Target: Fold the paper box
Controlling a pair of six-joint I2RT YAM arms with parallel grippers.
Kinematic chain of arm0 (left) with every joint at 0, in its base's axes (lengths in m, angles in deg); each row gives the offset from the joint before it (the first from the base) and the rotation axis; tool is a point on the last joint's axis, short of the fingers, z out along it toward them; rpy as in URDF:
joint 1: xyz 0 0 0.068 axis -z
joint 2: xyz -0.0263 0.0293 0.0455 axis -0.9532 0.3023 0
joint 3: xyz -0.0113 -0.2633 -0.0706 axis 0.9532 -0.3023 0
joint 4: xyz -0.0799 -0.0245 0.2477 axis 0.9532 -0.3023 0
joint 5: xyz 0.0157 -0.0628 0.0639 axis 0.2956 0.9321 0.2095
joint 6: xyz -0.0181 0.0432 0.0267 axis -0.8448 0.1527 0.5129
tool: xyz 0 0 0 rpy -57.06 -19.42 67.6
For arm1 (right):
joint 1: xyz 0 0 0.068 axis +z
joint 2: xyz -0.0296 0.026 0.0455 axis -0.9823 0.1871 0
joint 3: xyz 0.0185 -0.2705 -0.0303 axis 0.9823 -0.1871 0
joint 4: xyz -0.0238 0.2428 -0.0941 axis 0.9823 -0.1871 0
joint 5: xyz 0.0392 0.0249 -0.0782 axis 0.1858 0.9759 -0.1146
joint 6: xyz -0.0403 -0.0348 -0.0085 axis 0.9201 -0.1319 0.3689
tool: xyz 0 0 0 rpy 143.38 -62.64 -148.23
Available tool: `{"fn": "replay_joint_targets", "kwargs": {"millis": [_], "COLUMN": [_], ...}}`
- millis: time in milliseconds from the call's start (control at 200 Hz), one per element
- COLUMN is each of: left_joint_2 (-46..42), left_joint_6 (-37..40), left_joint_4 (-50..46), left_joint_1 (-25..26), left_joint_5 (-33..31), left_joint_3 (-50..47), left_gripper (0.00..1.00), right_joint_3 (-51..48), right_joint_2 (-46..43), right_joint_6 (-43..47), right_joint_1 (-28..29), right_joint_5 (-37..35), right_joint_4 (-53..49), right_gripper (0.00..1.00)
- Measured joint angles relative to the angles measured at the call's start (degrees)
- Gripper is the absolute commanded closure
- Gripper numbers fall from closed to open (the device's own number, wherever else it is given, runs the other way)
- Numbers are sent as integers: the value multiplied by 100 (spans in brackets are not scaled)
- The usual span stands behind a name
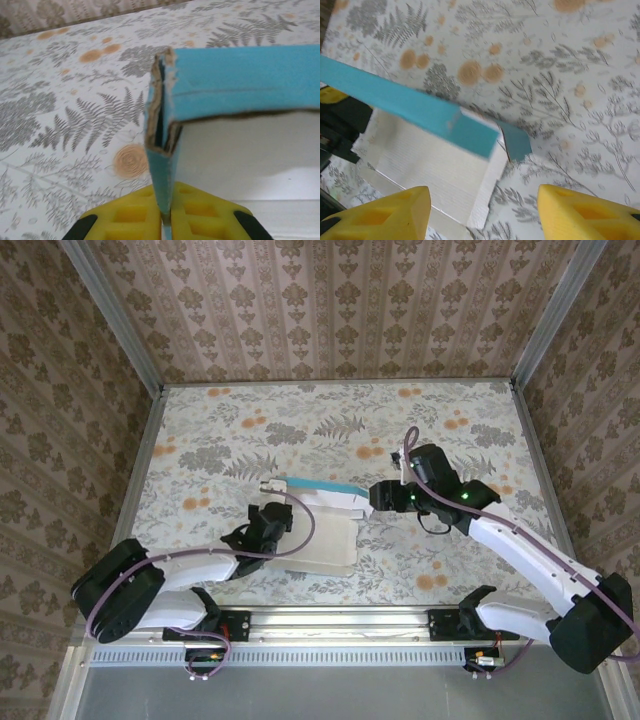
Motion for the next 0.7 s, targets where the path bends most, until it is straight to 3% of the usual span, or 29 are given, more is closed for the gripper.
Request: {"fn": "replay_joint_targets", "kwargs": {"millis": [160, 350, 540, 700], "left_joint_2": [-153, -1027, -2435, -2640], "left_joint_6": [-337, -579, -654, -809], "left_joint_4": [-269, -1032, -1939, -2444], "left_joint_1": [0, -2, -2, -2], "left_joint_5": [-136, 195, 1401, 2564], "left_joint_3": [-122, -162, -175, -188], "left_gripper": [64, 57, 50, 50], "right_joint_3": [0, -227, -973, -1314], "right_joint_2": [-63, -120, -343, -227], "right_joint_6": [-28, -245, -634, -890], "right_joint_1": [-9, 26, 319, 656], "right_joint_5": [15, 173, 118, -94], "right_joint_4": [-140, 136, 852, 1427], "right_gripper": [44, 52, 60, 61]}}
